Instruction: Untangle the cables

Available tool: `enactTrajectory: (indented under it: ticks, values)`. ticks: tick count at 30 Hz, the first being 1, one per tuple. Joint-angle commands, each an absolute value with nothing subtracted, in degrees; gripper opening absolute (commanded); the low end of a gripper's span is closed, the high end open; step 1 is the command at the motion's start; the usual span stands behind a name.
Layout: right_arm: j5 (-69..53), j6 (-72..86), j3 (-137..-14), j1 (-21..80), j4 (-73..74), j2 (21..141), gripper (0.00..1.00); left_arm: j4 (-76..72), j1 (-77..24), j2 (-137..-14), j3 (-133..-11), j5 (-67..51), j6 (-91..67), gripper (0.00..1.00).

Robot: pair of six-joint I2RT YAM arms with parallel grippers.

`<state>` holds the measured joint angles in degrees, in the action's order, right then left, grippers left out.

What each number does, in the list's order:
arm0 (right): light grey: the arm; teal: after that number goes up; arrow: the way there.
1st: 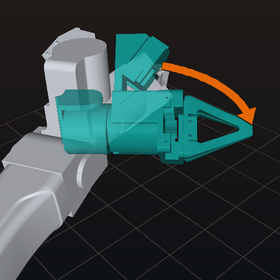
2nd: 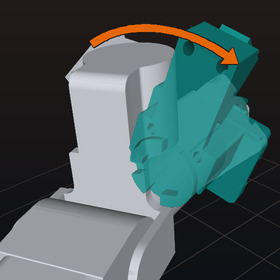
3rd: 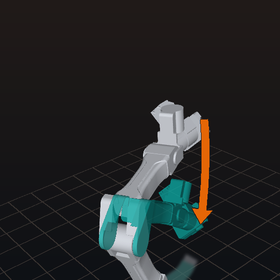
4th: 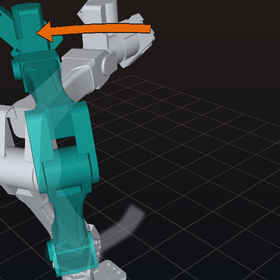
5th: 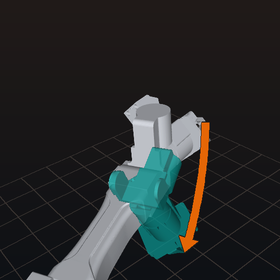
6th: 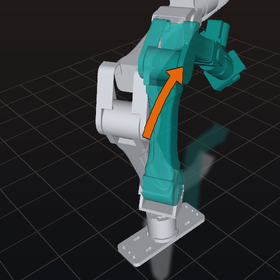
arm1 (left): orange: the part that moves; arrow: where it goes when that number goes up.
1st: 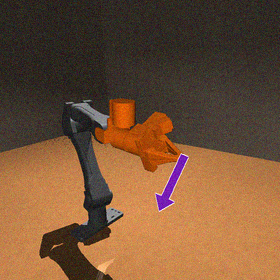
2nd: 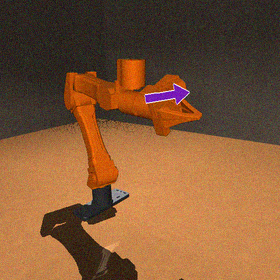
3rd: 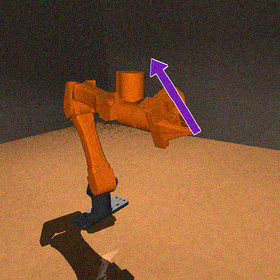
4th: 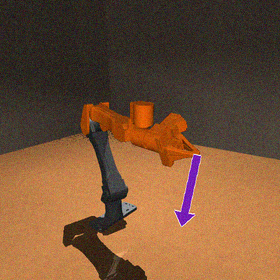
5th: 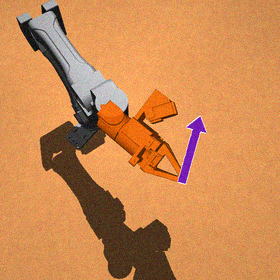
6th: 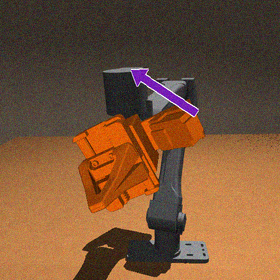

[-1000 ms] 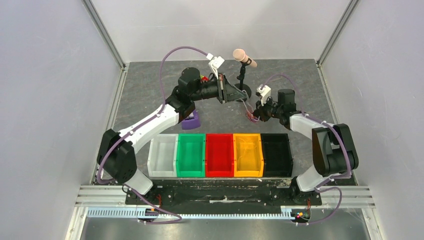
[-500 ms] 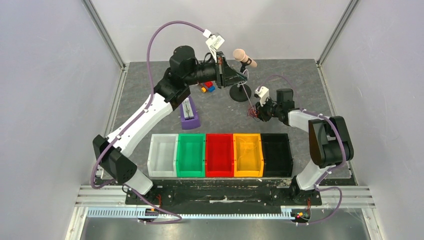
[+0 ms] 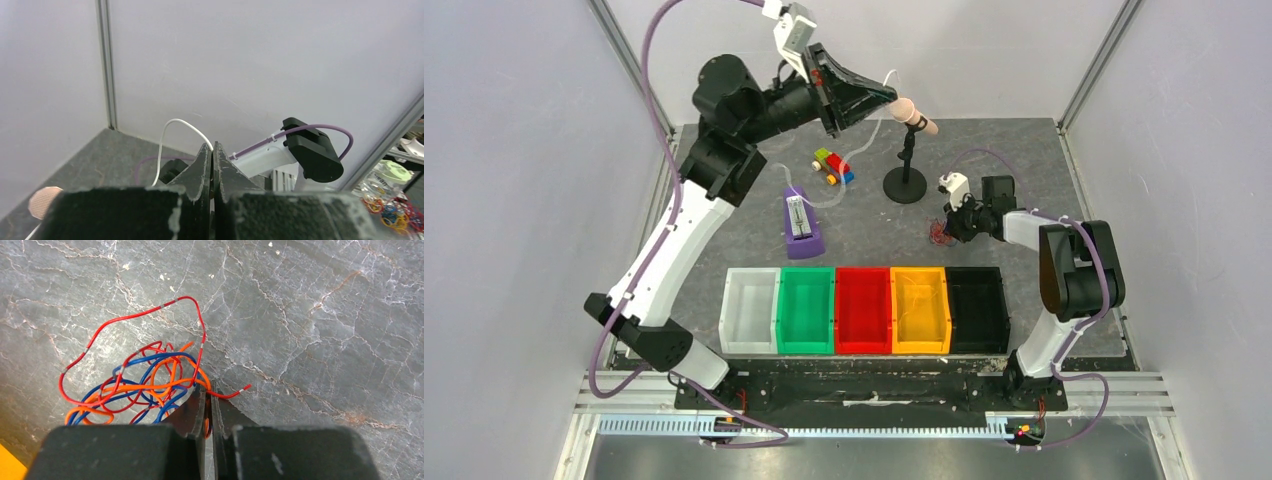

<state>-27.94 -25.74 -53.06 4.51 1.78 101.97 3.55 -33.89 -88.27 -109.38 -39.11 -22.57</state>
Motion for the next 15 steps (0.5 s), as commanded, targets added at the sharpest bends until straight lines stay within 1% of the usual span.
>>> enactTrajectory:
  ticks: [1, 3, 5, 6, 12, 14, 15]
  values:
    - [-25.56, -27.25, -54.23, 3.37, 6.94, 103.30, 0.03, 2.08, -32.85, -86.64, -111.24, -39.60, -18.85, 0.02]
    - [-26.00, -27.25, -54.46, 3.25, 7.19, 103.26, 0.04, 2.31, -32.78, -86.10, -110.92, -39.64, -18.03, 0.02]
    - [-26.76, -26.95, -55.04, 3.24, 7.71, 103.05, 0.10, 3.38, -32.78, -85.55, -110.76, -40.03, -17.55, 0.02]
    - [-27.13, -26.74, -55.42, 3.18, 8.15, 102.90, 0.11, 4.21, -32.78, -85.22, -110.38, -40.08, -17.03, 0.02]
    - [-28.60, -24.96, -57.45, 3.24, 9.98, 101.38, 0.15, 7.36, -32.86, -81.21, -102.99, -43.20, -13.82, 0.02]
    - [-29.15, -24.45, -57.69, 3.21, 10.61, 100.58, 0.13, 8.80, -32.95, -80.21, -100.54, -45.39, -12.40, 0.02]
    - [-29.54, -24.14, -57.76, 3.20, 10.71, 100.13, 0.09, 10.02, -33.04, -79.37, -99.23, -46.28, -11.01, 0.02]
